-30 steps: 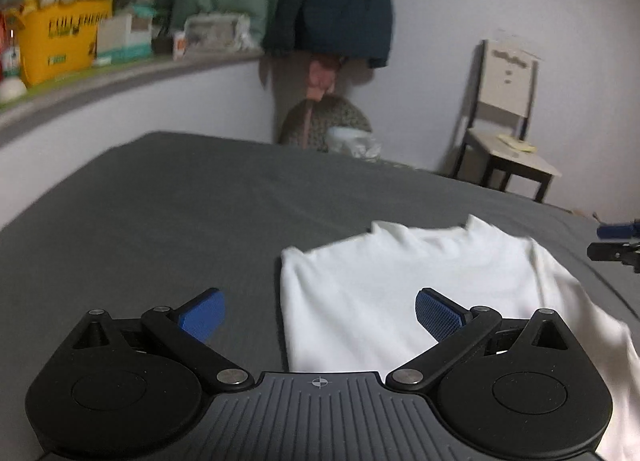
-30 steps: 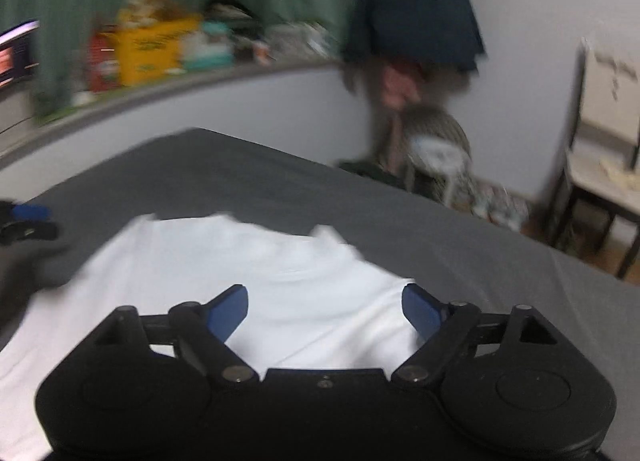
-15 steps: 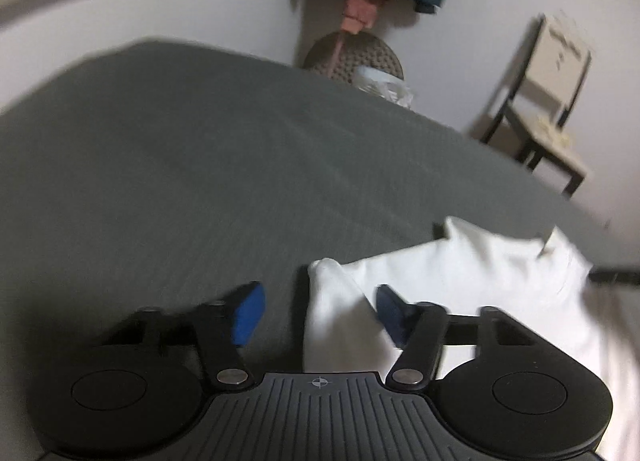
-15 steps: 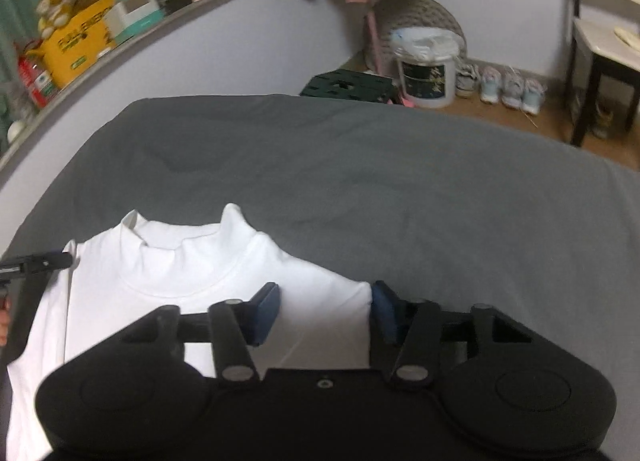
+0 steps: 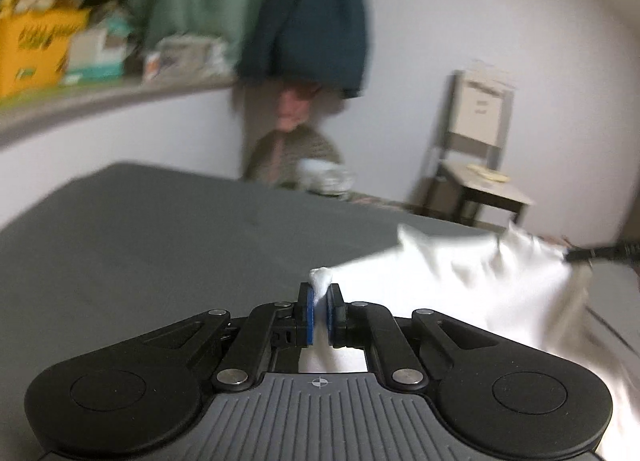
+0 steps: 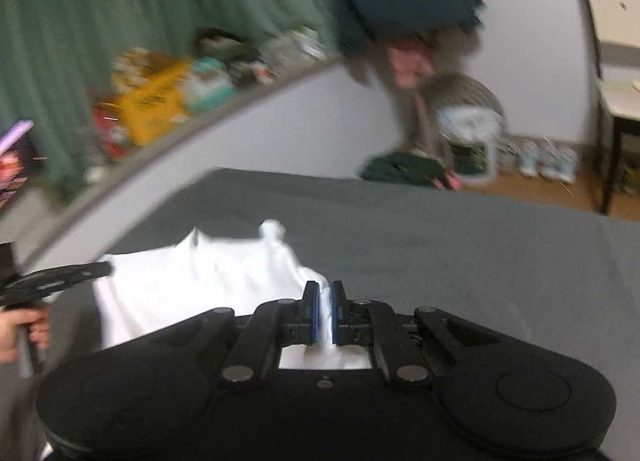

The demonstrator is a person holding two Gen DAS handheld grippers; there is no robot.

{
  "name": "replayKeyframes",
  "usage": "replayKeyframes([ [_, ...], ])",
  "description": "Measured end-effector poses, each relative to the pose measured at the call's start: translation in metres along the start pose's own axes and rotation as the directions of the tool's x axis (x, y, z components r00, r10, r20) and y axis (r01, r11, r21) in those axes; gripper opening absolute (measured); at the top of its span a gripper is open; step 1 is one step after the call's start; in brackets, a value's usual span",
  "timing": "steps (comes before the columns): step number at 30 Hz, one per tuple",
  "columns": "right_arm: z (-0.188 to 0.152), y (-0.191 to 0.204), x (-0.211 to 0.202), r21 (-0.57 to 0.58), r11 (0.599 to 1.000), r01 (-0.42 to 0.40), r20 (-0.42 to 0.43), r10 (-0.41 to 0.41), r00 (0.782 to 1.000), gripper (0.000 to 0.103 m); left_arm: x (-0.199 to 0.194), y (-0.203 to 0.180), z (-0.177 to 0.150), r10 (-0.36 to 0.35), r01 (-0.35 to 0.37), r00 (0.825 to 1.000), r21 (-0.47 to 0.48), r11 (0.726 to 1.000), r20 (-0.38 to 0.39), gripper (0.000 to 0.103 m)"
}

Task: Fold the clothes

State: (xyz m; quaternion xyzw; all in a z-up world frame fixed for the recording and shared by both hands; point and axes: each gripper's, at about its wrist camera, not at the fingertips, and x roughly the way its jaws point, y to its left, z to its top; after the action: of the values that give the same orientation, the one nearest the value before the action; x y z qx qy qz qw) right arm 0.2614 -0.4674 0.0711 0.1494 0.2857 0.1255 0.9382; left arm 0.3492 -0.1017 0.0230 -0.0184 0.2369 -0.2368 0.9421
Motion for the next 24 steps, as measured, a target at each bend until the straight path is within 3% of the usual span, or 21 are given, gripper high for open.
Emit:
replayKeyframes([
  [4,-0.040,0.027,-0.076,-0.075,0.995,-0.063,-0.013,0.062,0.998,0.006,-0.079,-0.009,-0.027,-0.071,0.070,0.997,0.095,0.993,0.005,0.006],
  [7,-0.085,0.052,-0.118,-0.087,0.992,-0.087,-0.083,0.080,0.993,0.006,-0.131,-0.019,-0.061,-0.102,0.108,0.994,0.169,0.980,-0.044,0.006],
  [10,-0.127,0.065,-0.123,-0.101,0.992,-0.073,-0.191,0.052,0.980,0.006,-0.156,-0.032,-0.101,-0.094,0.129,0.981,0.214,0.968,-0.169,0.006],
  [13,-0.157,0.075,-0.118,-0.144,0.989,-0.034,-0.254,-0.003,0.967,0.007,-0.160,-0.047,-0.129,-0.060,0.121,0.969,0.249,0.961,-0.238,0.006],
  [16,-0.172,0.088,-0.114,-0.209,0.978,0.018,-0.263,-0.074,0.962,0.008,-0.162,-0.062,-0.139,0.007,0.070,0.970,0.308,0.949,-0.243,0.007],
  [17,-0.173,0.093,-0.114,-0.238,0.971,0.038,-0.254,-0.100,0.962,0.014,-0.165,-0.066,-0.138,0.018,0.063,0.972,0.332,0.941,-0.234,0.007],
  [18,-0.173,0.097,-0.115,-0.268,0.962,0.049,-0.247,-0.118,0.962,0.017,-0.169,-0.069,-0.137,0.028,0.055,0.974,0.356,0.933,-0.224,0.012],
  [19,-0.173,0.102,-0.117,-0.300,0.953,0.052,-0.242,-0.129,0.962,0.022,-0.173,-0.073,-0.135,0.038,0.047,0.976,0.380,0.924,-0.215,0.024],
  [20,-0.173,0.107,-0.118,-0.333,0.941,0.057,-0.237,-0.141,0.961,0.027,-0.176,-0.077,-0.134,0.048,0.039,0.978,0.404,0.914,-0.205,0.046],
  [21,-0.172,0.112,-0.119,-0.367,0.928,0.061,-0.231,-0.155,0.961,0.029,-0.180,-0.081,-0.133,0.058,0.031,0.979,0.427,0.904,-0.195,0.060],
  [22,-0.172,0.117,-0.121,-0.402,0.914,0.062,-0.225,-0.164,0.961,0.032,-0.184,-0.084,-0.132,0.067,0.023,0.981,0.450,0.893,-0.184,0.084],
  [23,-0.173,0.122,-0.124,-0.441,0.895,0.060,-0.217,-0.172,0.961,0.037,-0.187,-0.088,-0.130,0.077,0.015,0.982,0.472,0.881,-0.173,0.093],
  [24,-0.176,0.129,-0.127,-0.482,0.874,0.060,-0.208,-0.181,0.961,0.041,-0.191,-0.092,-0.129,0.084,0.008,0.983,0.495,0.869,-0.163,0.093],
])
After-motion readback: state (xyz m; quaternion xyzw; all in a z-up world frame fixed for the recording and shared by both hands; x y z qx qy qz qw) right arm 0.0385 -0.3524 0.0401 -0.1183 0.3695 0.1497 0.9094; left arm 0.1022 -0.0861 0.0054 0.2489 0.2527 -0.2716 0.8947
